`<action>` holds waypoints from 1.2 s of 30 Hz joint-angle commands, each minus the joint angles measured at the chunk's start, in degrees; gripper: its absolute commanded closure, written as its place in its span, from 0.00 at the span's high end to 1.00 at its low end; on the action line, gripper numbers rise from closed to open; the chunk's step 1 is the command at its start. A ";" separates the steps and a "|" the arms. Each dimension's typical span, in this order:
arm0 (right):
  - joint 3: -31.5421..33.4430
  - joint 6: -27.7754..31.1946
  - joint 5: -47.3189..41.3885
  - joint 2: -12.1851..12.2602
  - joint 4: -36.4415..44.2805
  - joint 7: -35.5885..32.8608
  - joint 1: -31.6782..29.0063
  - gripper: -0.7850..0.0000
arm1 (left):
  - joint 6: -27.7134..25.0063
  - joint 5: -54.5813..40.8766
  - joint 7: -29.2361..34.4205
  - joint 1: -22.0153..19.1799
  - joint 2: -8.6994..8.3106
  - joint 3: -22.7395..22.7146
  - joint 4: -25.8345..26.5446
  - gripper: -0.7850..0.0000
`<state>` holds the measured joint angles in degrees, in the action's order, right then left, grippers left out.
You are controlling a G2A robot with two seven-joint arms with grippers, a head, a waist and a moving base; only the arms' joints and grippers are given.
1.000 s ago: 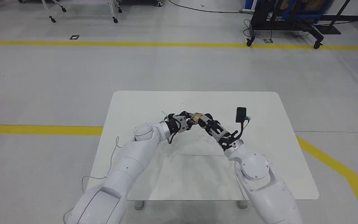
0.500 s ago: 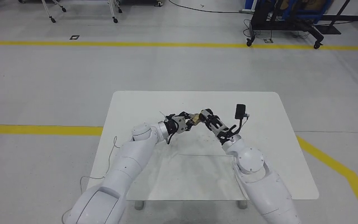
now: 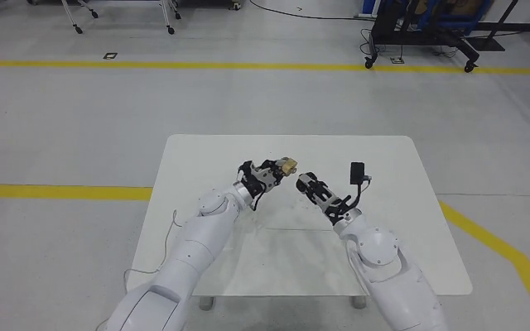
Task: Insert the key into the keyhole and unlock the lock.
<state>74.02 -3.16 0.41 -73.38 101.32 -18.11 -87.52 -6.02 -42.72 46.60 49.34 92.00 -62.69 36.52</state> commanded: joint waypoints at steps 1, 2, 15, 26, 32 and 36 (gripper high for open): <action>0.12 -0.48 -2.32 0.01 -0.37 -2.07 0.18 0.33 | -0.32 0.45 0.27 0.18 -0.01 0.14 0.09 0.00; 0.31 -0.55 -3.32 0.02 -0.66 -2.64 0.37 0.32 | -0.19 0.63 0.40 0.18 -0.03 0.17 0.05 0.00; 1.81 -5.54 -17.18 0.03 -4.88 -11.18 3.89 0.21 | -0.50 2.20 2.33 0.09 -0.25 0.28 -0.01 0.00; 3.14 -10.97 -29.30 -0.15 -6.96 -13.17 5.11 0.00 | -1.71 2.23 4.15 -0.03 -0.30 0.11 -0.45 0.00; 3.58 -15.06 -34.29 -0.04 -8.70 -15.56 6.65 0.00 | -2.95 2.23 5.62 -0.18 -0.36 -0.07 -1.02 0.00; 3.16 -12.34 -31.29 0.22 -8.03 -15.82 6.14 0.13 | -2.87 1.79 5.80 -0.37 -0.33 -0.24 -1.36 0.00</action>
<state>77.16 -16.11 -31.45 -73.24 93.09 -33.68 -81.16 -8.96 -40.79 52.40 49.02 91.66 -62.87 35.23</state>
